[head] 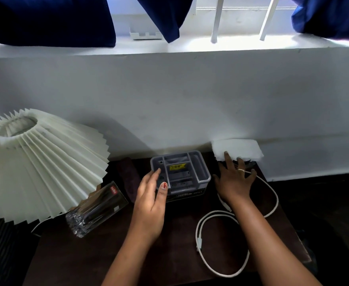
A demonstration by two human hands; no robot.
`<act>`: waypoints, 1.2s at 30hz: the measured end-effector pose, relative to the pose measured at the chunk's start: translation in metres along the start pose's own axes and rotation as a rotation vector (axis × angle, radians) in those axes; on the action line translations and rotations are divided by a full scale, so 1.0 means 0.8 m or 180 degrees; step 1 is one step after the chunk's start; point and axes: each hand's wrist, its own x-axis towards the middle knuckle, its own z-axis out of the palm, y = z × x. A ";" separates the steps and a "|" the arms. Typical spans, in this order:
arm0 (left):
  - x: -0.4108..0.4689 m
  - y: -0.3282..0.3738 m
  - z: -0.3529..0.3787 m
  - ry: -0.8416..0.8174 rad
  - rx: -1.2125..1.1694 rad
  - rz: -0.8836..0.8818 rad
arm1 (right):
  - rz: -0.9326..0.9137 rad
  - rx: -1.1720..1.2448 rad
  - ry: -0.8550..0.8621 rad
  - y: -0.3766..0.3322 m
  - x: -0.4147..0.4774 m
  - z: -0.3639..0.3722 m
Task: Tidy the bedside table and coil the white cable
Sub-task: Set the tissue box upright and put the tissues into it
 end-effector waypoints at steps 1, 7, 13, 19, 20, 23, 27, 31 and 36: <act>0.000 0.000 0.000 0.0002 0.0002 -0.0002 | 0.0023 0.0007 0.0015 0.001 0.003 0.002; 0.004 0.000 0.004 0.0022 -0.0042 -0.0008 | -0.0102 0.0601 0.0654 -0.012 0.008 -0.012; 0.005 0.002 0.003 0.0109 -0.0035 0.0086 | -0.0497 0.2674 0.2040 -0.060 -0.008 -0.102; 0.007 0.010 -0.006 0.0539 -0.0713 0.0289 | -0.1054 0.5046 0.0728 -0.098 -0.046 -0.162; 0.009 0.012 -0.007 0.0614 -0.1041 0.0191 | -0.1099 0.5224 0.0273 -0.103 -0.050 -0.157; 0.013 0.019 -0.013 0.0675 -0.2273 -0.0236 | -0.1007 0.5389 -0.0490 -0.117 -0.056 -0.135; 0.015 0.024 -0.018 0.0661 -0.2745 -0.0454 | -0.0973 0.5243 -0.0702 -0.122 -0.063 -0.117; 0.012 0.026 -0.015 0.0604 -0.2740 -0.0382 | -0.1015 0.4986 -0.1056 -0.119 -0.076 -0.107; 0.010 0.026 -0.013 0.0569 -0.2429 -0.0227 | -0.1202 0.4464 -0.1254 -0.118 -0.094 -0.087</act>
